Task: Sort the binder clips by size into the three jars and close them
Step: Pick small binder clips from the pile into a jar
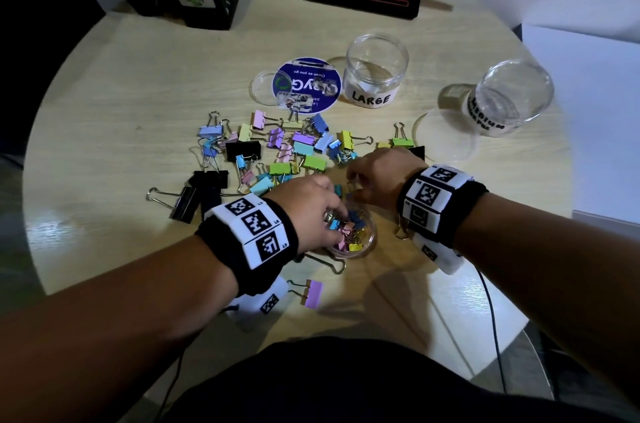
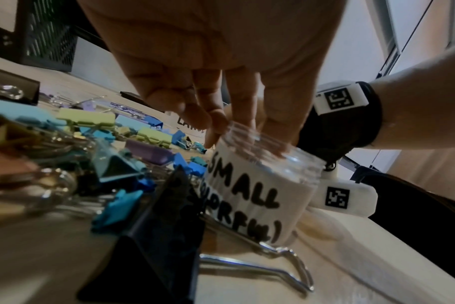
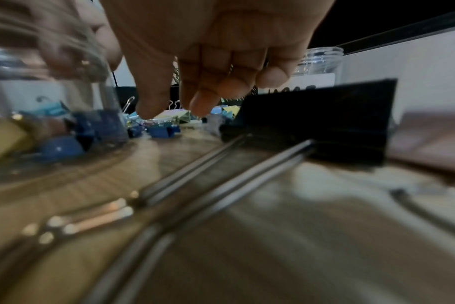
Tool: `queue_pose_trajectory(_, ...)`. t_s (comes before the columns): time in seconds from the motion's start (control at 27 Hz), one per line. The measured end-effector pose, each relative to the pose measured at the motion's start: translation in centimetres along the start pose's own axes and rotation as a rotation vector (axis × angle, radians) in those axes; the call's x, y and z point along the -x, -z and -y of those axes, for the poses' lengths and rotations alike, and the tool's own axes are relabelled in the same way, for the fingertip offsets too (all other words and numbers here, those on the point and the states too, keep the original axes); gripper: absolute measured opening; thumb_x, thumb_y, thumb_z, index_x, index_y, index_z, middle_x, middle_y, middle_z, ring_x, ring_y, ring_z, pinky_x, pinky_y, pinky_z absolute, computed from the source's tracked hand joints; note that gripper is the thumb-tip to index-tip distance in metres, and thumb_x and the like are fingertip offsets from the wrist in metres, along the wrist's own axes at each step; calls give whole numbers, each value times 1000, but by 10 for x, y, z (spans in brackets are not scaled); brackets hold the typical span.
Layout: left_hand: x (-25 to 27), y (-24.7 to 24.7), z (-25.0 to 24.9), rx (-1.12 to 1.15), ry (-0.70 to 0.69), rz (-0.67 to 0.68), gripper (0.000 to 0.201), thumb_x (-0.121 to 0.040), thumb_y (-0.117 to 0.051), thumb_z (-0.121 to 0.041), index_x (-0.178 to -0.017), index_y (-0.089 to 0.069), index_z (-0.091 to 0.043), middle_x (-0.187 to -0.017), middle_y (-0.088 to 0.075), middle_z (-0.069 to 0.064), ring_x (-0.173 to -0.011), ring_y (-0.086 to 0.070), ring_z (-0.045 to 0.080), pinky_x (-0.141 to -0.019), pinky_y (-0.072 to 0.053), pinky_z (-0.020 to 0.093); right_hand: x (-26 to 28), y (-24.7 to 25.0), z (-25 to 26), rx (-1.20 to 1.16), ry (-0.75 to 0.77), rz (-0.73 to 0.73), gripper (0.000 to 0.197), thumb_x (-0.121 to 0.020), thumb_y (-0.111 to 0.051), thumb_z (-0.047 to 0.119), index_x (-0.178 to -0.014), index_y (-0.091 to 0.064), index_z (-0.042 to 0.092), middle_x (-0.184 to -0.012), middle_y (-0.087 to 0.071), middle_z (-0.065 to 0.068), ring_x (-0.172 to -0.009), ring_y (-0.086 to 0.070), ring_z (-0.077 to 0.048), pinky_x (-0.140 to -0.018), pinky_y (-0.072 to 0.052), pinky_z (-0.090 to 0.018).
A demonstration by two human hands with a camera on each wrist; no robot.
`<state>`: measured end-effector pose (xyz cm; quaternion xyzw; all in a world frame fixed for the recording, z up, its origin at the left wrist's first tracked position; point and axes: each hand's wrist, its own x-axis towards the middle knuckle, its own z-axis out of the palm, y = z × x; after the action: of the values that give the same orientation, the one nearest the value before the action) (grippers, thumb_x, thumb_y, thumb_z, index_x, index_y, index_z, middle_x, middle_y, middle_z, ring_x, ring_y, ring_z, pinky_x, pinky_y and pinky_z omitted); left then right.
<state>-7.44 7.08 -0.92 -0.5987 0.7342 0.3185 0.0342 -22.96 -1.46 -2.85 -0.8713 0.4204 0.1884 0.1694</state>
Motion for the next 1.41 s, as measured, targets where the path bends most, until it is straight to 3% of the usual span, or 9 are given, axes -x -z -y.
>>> queue_pose_trajectory(0.15,0,9,10,138,73,-155,27,-81,-56,-56,-84,-63,-31,-92,-55,-11,-87,-53,10,-78,-46,31,-3,2,4,89,41,17,40,-86,-53,51,-120,-55,30,-120,-57,4,-112,-49,-24,-93,-39,-37)
queue_pose_trajectory(0.22,-8,20,18,66,109,-199,22,-87,-55,-49,-86,-62,-28,-90,-56,-11,-83,-52,10,-74,-41,27,-5,2,4,97,38,29,38,-86,-53,50,-118,-58,29,-119,-56,3,-112,-47,-25,-92,-37,-38)
queue_pose_trajectory(0.37,-27,26,19,-165,26,3,22,-88,-60,-34,-109,-64,-30,-110,-58,-8,-102,-53,15,-85,-43,28,-2,-1,3,156,35,5,38,-86,-52,50,-118,-56,29,-118,-54,2,-111,-46,-25,-91,-38,-39)
queue_pose_trajectory(0.56,-40,13,14,-290,-6,79,30,-87,-61,-32,-117,-61,-32,-117,-60,-5,-111,-51,22,-92,-46,34,5,-6,0,172,36,-6,29,-90,-49,41,-114,-59,27,-115,-60,1,-110,-48,-25,-92,-39,-38)
queue_pose_trajectory(0.74,-41,12,23,-277,37,69,20,-86,-62,-34,-105,-63,-28,-107,-63,-3,-103,-55,21,-77,-44,28,9,-6,1,149,86,-36,31,-90,-50,38,-120,-53,27,-111,-61,-1,-108,-50,-27,-89,-42,-38)
queue_pose_trajectory(0.85,-38,19,23,-191,75,55,15,-86,-63,-30,-101,-63,-26,-100,-63,-4,-96,-57,18,-72,-40,25,6,-8,4,154,156,-20,32,-91,-47,41,-122,-54,33,-107,-62,-1,-103,-53,-28,-86,-46,-36)
queue_pose_trajectory(1.08,-8,34,-9,456,93,-270,12,-72,-79,-17,-74,-68,-22,-62,-61,-13,-56,-53,3,-65,-49,24,0,-12,5,58,18,2,23,-88,-53,41,-106,-58,27,-93,-61,-5,-86,-58,-26,-73,-47,-31)
queue_pose_trajectory(1.22,0,22,-20,155,27,-36,6,-79,-73,-24,-83,-70,-26,-73,-57,-15,-76,-57,3,-61,-41,19,9,-4,0,-117,-46,-54,6,-84,-59,27,-88,-57,23,-82,-58,3,-83,-58,-21,-69,-47,-28)
queue_pose_trajectory(1.41,0,26,4,471,157,-199,16,-75,-77,-21,-89,-74,-25,-81,-66,-16,-81,-64,4,-79,-52,24,36,15,1,-384,15,-271,7,-79,-67,23,-81,-61,21,-71,-53,12,-71,-49,-13,-66,-36,-23)
